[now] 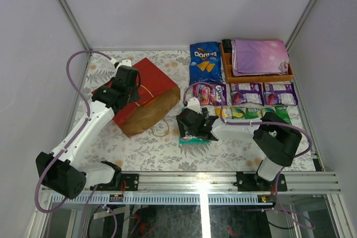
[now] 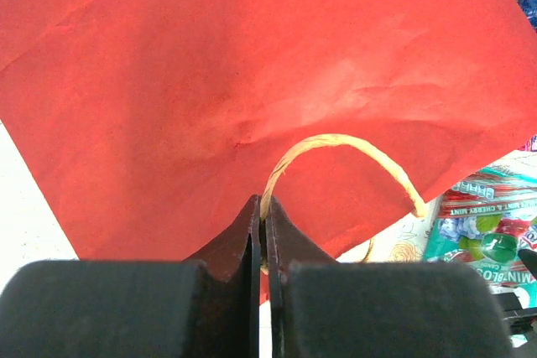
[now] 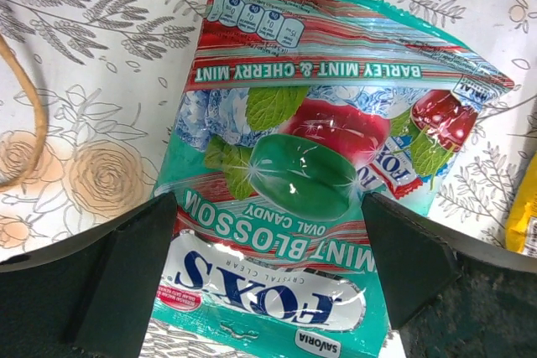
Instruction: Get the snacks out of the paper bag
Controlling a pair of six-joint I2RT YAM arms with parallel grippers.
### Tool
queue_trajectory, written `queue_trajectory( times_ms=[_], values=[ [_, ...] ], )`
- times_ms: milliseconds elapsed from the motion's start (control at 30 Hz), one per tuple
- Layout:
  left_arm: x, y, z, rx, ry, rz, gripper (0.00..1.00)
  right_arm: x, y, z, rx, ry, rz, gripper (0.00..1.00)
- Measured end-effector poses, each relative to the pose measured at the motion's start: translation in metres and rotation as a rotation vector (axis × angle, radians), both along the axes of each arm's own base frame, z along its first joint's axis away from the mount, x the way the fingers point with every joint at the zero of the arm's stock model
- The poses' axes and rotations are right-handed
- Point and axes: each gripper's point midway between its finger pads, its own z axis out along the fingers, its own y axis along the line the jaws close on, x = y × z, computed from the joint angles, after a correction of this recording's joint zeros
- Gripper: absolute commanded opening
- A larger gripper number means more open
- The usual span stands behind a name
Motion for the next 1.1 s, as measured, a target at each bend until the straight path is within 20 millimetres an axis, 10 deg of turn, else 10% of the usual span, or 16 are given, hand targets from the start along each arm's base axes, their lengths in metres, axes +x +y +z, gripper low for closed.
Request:
queue_trajectory(
  times_ms=[1100],
  values=[
    [0.001,0.0,-0.004,0.007,0.012,0.003,0.0,0.007,-0.023,-0.001,-0.063,0.048,0.079,0.99]
  ],
)
